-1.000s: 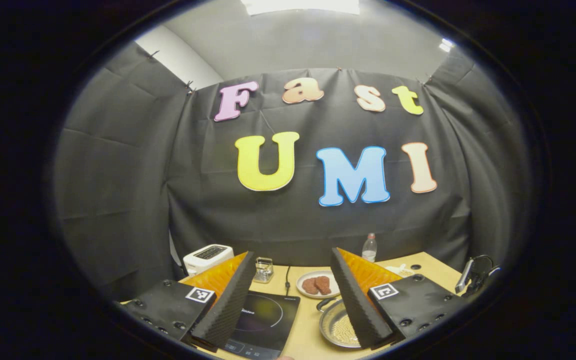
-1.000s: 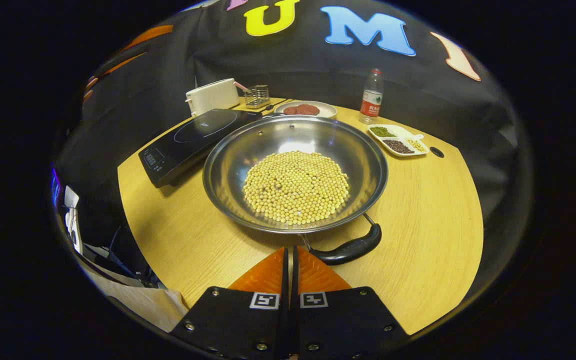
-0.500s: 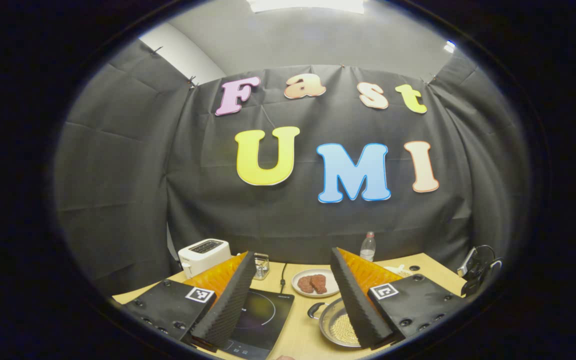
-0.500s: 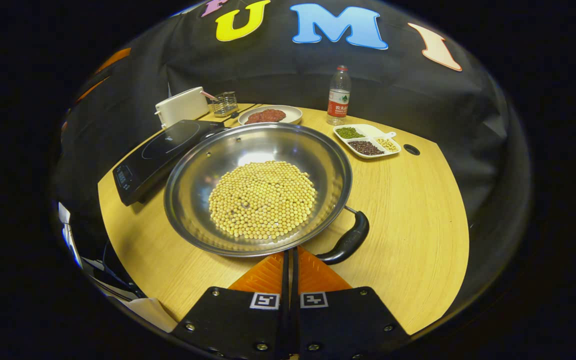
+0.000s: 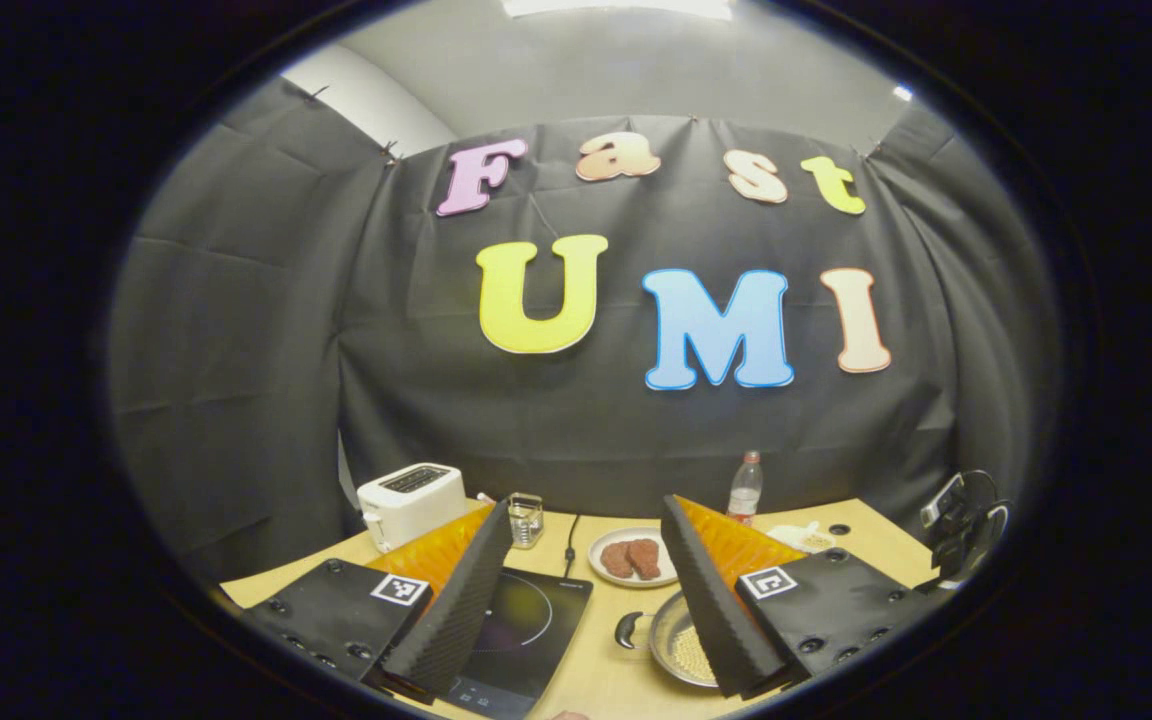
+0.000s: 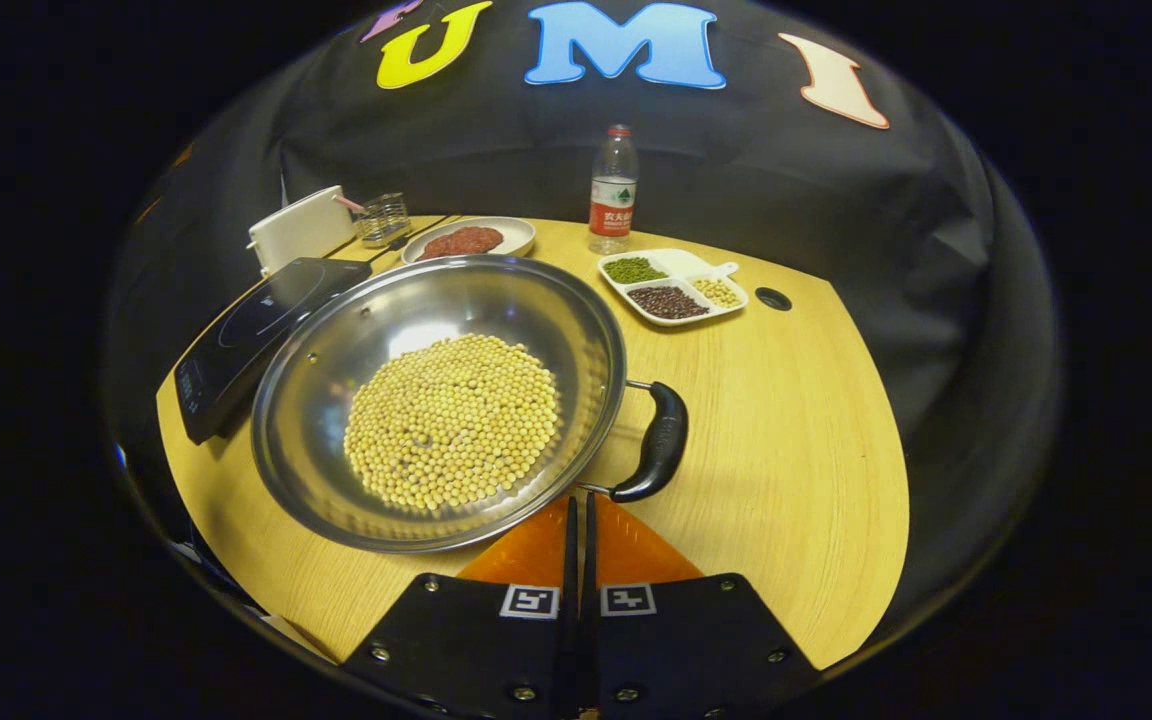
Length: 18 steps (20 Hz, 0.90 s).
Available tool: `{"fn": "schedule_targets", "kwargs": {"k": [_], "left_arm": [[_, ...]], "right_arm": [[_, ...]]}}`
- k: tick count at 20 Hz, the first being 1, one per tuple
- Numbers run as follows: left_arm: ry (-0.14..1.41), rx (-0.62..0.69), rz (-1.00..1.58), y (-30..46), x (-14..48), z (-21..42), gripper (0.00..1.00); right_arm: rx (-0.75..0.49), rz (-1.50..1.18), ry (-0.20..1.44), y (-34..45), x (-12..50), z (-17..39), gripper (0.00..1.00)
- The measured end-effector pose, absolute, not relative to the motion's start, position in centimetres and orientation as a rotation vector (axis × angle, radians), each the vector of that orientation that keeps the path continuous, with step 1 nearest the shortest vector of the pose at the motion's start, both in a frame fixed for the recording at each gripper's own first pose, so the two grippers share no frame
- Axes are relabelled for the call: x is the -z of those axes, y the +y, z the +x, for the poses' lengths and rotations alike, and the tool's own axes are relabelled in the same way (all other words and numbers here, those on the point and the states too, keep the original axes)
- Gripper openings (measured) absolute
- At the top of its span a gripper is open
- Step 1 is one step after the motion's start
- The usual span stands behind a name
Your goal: First push the handle of the pot to place it horizontally, then grasp the pot with both hands and set it on the induction cooktop.
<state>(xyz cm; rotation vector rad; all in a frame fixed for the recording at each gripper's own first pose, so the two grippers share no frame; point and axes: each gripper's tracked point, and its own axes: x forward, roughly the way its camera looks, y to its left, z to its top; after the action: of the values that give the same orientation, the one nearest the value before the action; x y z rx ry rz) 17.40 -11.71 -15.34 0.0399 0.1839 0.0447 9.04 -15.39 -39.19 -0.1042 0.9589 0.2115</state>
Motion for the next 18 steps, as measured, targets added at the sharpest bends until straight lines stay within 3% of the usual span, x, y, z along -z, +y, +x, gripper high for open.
{"fn": "schedule_targets", "kwargs": {"k": [5,9,18], "left_arm": [[0.217,-0.019,0.03,-12.0,18.1,18.4,1.0],[0.28,0.034,0.024,-13.0,21.8,19.7,0.97],[0.469,0.127,0.03,-15.5,31.7,22.4,0.98]], "right_arm": [[-0.126,-0.065,0.852,-16.6,36.2,10.1,0.06],[-0.049,0.006,0.747,-17.6,33.4,11.2,1.0],[-0.004,0.039,0.711,-17.2,33.8,13.4,0.97]]}}
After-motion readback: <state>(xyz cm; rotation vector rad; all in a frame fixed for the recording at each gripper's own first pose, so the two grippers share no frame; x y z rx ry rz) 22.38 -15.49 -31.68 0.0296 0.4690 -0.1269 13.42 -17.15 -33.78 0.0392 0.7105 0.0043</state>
